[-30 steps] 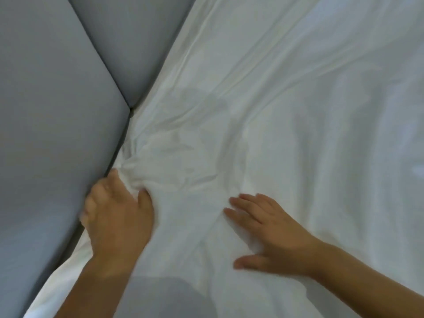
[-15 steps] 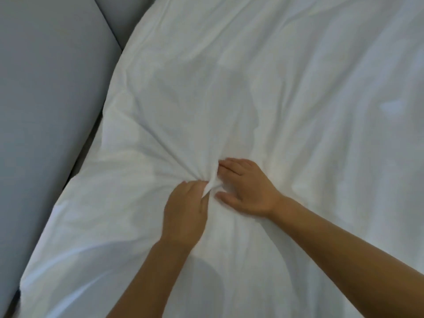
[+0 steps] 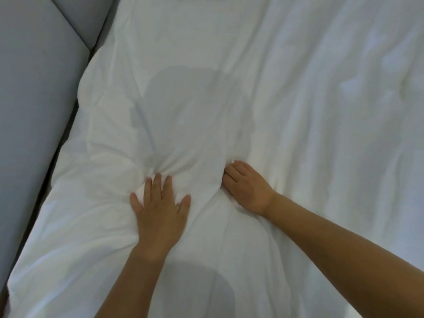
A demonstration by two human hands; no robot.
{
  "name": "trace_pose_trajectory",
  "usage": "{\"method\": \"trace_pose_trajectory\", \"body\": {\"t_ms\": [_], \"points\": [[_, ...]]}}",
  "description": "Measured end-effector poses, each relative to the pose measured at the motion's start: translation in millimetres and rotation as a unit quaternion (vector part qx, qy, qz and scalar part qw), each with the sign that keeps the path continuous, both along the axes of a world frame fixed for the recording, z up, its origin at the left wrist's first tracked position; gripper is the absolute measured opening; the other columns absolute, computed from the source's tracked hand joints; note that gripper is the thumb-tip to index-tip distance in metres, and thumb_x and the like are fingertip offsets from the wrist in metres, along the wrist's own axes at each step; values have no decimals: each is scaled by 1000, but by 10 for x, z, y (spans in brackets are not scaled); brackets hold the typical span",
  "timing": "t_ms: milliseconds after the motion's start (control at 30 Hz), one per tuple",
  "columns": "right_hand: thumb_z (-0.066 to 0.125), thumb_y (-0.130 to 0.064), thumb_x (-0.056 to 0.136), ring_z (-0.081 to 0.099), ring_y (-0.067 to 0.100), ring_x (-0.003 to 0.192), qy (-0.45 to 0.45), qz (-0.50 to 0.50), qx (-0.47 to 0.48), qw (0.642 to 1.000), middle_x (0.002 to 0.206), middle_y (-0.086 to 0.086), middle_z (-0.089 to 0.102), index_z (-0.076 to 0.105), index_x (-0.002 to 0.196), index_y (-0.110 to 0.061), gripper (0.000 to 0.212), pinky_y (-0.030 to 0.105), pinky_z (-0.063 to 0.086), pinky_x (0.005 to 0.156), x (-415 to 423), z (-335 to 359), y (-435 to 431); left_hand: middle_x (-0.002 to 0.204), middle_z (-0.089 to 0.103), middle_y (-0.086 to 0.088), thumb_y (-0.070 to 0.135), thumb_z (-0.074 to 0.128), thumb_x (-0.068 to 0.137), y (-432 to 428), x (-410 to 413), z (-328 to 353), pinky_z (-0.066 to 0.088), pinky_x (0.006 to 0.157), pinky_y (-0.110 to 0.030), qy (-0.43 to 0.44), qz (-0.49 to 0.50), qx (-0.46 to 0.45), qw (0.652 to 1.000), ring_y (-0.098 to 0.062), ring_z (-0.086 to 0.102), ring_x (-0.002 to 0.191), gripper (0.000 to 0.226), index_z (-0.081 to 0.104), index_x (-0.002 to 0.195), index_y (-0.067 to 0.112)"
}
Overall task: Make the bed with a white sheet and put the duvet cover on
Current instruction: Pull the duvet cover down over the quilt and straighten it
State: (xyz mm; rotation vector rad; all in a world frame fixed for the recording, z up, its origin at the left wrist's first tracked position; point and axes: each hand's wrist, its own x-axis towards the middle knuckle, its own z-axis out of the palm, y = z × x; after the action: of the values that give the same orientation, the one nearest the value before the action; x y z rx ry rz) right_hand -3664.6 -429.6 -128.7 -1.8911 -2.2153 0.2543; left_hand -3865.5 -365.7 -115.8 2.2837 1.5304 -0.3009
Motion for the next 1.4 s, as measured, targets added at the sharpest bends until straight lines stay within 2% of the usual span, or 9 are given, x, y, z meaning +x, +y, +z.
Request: {"method": "trace_pose_trajectory", "body": {"t_ms": [100, 200, 333, 400, 533, 767, 1000, 1233, 1400], "points": [[62, -10, 75, 48, 33, 125, 29, 18, -176, 984, 133, 20, 52, 53, 127, 4, 55, 24, 18, 115, 123, 55, -127, 156, 19, -13, 54, 38, 91, -169, 198, 164, 10, 111, -58, -20, 9, -8, 1000, -28, 12, 145, 73, 24, 148, 10], [50, -16, 88, 5, 23, 146, 21, 59, -213, 975, 156, 11, 14, 18, 147, -3, 69, 8, -24, 102, 271, 45, -309, 125, 58, -16, 56, 60, 76, -562, 423, 298, 44, 90, -55, -103, -114, 13, 988, -34, 56, 116, 68, 59, 120, 5], [36, -5, 98, 33, 24, 135, -22, 42, -221, 974, 142, 11, 44, 47, 135, -3, 39, 24, 19, 112, 258, 41, -215, 145, 32, 1, 70, 49, 79, -956, 528, 110, 22, 108, -35, -24, -50, -125, 991, -18, 30, 133, 80, 36, 140, 20], [52, 5, 85, 58, 29, 102, -41, 35, -178, 983, 107, 15, 64, 67, 102, 3, 23, 37, 47, 81, 162, 99, -114, 144, 32, 1, 56, 47, 89, -1055, 541, -37, 16, 110, -30, -62, 35, -132, 989, -17, 27, 134, 62, 40, 139, 20], [40, 4, 77, 63, 29, 73, -27, 26, -86, 996, 79, 13, 66, 69, 75, 0, 29, 32, 49, 61, 62, 161, -75, 117, 56, -8, 20, 56, 93, -1144, 665, -86, 33, 95, -35, -122, 90, -70, 986, -27, 49, 110, 18, 67, 99, 7], [44, 0, 81, 34, 16, 43, -96, 57, -195, 974, 52, -5, 38, 35, 76, -15, 18, 33, 27, 67, 508, 482, -702, 98, 62, -3, 39, 50, 83, -1642, 787, 139, 37, 77, -29, -279, 92, 42, 955, -21, 54, 92, 42, 62, 102, 4], [52, -26, 89, 41, 27, 130, 48, 27, -220, 974, 137, 9, 46, 48, 133, -12, 47, 35, 26, 110, 911, 655, -1796, 85, 59, -1, 31, 49, 93, -2204, 1066, 253, 41, 71, -35, -92, 174, -49, 979, -31, 61, 89, 10, 47, 95, 22], [89, -21, 55, 64, 25, 108, -26, 130, -92, 987, 116, 7, 67, 74, 99, -17, 46, 43, 50, 88, 1335, 353, -2673, 112, 65, -13, 55, 47, 79, -3170, 1227, 444, 48, 88, -53, -103, 52, 103, 988, -32, 61, 104, 60, 67, 112, 8], [69, -3, 70, 68, 25, 95, -9, 156, 40, 987, 101, 10, 71, 74, 87, -12, 20, 32, 52, 81, 1301, 109, -2555, 83, 71, -6, 15, 73, 75, -3607, 1415, 169, 54, 77, -45, -83, 32, 119, 989, -31, 69, 80, 5, 74, 75, 10]]}}
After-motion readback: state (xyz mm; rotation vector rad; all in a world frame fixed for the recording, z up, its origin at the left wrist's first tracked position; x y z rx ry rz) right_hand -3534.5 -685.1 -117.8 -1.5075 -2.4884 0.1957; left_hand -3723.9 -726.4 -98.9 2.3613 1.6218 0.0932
